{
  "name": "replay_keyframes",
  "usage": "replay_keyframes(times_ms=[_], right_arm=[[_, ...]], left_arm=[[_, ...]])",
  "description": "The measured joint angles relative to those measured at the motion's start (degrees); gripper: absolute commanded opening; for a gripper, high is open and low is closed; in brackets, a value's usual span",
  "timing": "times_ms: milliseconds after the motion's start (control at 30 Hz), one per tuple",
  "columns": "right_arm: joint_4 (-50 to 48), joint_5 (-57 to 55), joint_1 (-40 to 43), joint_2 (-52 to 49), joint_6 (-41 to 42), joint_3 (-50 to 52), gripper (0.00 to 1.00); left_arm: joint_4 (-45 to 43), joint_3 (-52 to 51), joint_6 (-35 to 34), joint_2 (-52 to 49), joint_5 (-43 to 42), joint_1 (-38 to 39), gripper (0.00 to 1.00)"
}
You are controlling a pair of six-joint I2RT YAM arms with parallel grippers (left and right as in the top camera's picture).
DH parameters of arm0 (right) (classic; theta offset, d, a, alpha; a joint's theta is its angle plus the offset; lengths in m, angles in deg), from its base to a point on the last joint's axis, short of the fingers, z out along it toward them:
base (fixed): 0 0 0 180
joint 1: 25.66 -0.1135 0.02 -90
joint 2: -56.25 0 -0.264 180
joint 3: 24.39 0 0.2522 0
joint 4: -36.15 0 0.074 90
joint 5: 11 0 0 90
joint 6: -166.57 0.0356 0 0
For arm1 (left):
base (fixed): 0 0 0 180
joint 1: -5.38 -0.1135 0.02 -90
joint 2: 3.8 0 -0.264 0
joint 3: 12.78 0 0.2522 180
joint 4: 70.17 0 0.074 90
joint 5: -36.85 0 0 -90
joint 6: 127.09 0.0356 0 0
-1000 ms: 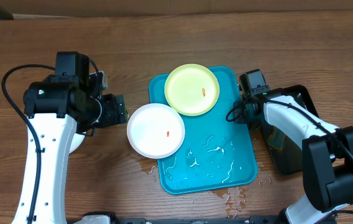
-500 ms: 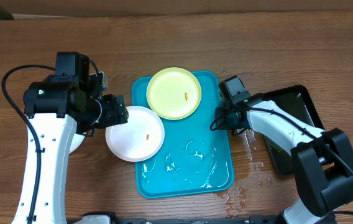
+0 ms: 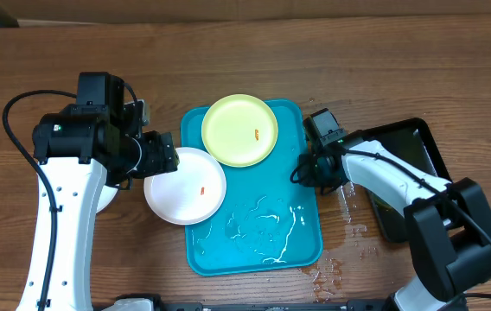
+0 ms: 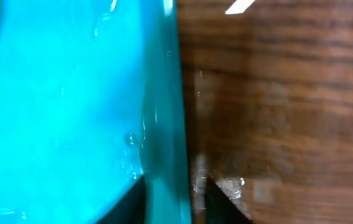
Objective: Clean dirty plates on tray and stack at the side
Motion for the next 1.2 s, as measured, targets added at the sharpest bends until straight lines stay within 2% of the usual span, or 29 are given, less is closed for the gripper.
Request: replay_keyframes(times_ms=[67, 200, 300, 467, 533, 833, 933, 1000, 1033, 1200], right_arm=[[1.66, -0.28, 0.22, 1.36, -0.09, -0.59, 0.52], [4.55, -0.59, 3.02, 5.99, -0.94, -3.1, 0.49], [8.31, -0.68, 9.35, 10.19, -2.16, -4.68, 0.46], [11.65, -1.81, 16.5, 11.5, -5.46, -4.66, 0.45], [11.96, -2.16, 16.76, 11.5, -6.78, -3.87, 0.41], [9.62, -8.63, 16.02, 11.5, -7.61, 3.87, 0.4], [7.8, -9.16, 16.02, 11.5, -6.78, 5.49, 0.38], [7.13, -9.25, 16.02, 11.5, -6.01, 6.51, 0.32], [6.47, -9.11, 16.0, 11.5, -5.77, 7.06, 0.24], [5.49, -7.98, 16.0, 11.5, -4.76, 8.37, 0.17]], left_arm=[[0.02, 0.0, 0.0, 0.0, 0.0, 0.0, 0.85], [0.11, 0.0, 0.02, 0.0, 0.07, 0.0, 0.85], [0.13, 0.0, 0.02, 0.0, 0.17, 0.0, 0.85], [0.09, 0.0, 0.04, 0.0, 0.17, 0.0, 0.85], [-0.02, 0.0, 0.04, 0.0, 0.17, 0.0, 0.85], [-0.07, 0.0, 0.04, 0.0, 0.2, 0.0, 0.85], [-0.11, 0.0, 0.04, 0.0, 0.2, 0.0, 0.85], [-0.11, 0.0, 0.04, 0.0, 0.2, 0.0, 0.85], [-0.09, 0.0, 0.04, 0.0, 0.2, 0.0, 0.85], [-0.11, 0.0, 0.04, 0.0, 0.2, 0.0, 0.85]])
